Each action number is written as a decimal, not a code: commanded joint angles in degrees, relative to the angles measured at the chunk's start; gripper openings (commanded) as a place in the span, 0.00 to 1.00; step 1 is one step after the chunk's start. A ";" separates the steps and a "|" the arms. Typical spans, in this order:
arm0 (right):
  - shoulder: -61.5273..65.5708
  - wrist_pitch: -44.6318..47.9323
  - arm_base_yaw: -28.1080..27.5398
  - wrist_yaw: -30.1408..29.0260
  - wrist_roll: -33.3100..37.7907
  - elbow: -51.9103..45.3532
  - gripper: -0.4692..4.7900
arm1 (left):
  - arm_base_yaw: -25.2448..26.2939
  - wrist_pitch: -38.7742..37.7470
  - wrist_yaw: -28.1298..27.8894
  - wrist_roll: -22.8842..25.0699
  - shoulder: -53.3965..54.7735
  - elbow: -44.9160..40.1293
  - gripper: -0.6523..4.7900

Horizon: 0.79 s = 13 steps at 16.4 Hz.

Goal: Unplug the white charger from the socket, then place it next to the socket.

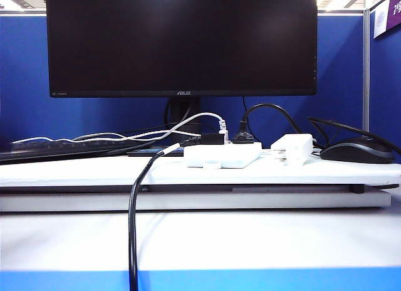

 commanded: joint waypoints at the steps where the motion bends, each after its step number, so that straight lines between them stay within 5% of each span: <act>1: -4.28 1.07 -1.77 0.09 0.07 -0.22 0.08 | 3.28 0.31 1.64 0.24 -4.24 -0.02 0.12; 7: -4.39 1.25 -5.64 0.07 0.07 -0.22 0.08 | 21.35 -0.24 4.48 0.24 -12.98 0.00 0.12; 13: -4.39 0.37 -5.90 0.07 0.07 -0.22 0.08 | 28.96 -0.28 4.50 0.24 -20.59 0.00 0.12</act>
